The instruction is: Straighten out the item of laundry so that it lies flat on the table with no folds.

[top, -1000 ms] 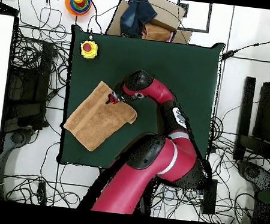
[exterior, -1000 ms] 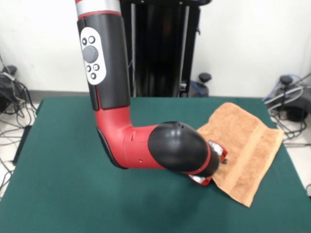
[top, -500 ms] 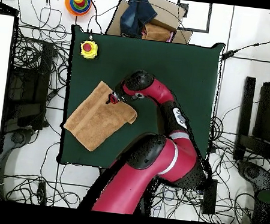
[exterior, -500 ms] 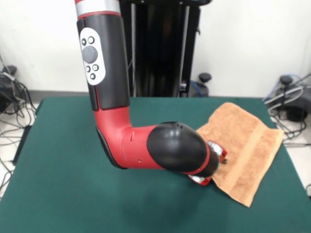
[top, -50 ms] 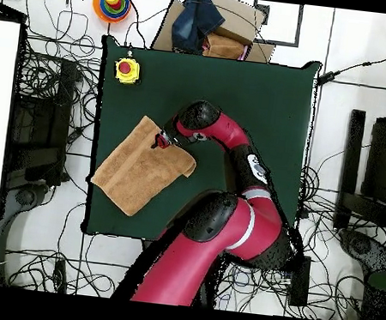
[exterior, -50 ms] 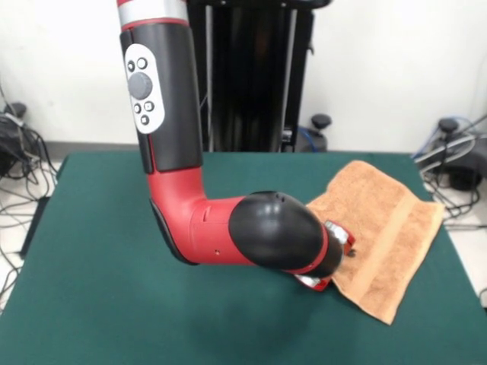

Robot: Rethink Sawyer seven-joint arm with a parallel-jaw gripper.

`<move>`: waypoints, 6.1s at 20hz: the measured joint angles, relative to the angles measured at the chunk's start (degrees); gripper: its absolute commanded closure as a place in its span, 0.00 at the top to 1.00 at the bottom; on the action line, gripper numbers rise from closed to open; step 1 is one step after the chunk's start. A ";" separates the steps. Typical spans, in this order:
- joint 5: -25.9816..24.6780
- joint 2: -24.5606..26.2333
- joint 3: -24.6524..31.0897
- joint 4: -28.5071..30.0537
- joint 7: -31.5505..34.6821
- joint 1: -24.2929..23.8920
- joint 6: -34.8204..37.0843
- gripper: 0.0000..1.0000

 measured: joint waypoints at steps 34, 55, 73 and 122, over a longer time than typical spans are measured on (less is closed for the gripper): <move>3.83 3.14 1.29 -1.11 0.01 -0.65 -1.40 0.00; 8.68 9.74 10.21 -7.46 -0.01 2.93 -3.23 0.00; 2.46 2.38 7.72 0.97 -0.01 5.90 -16.60 0.00; 0.31 0.65 8.75 8.75 -0.01 0.63 -20.07 1.00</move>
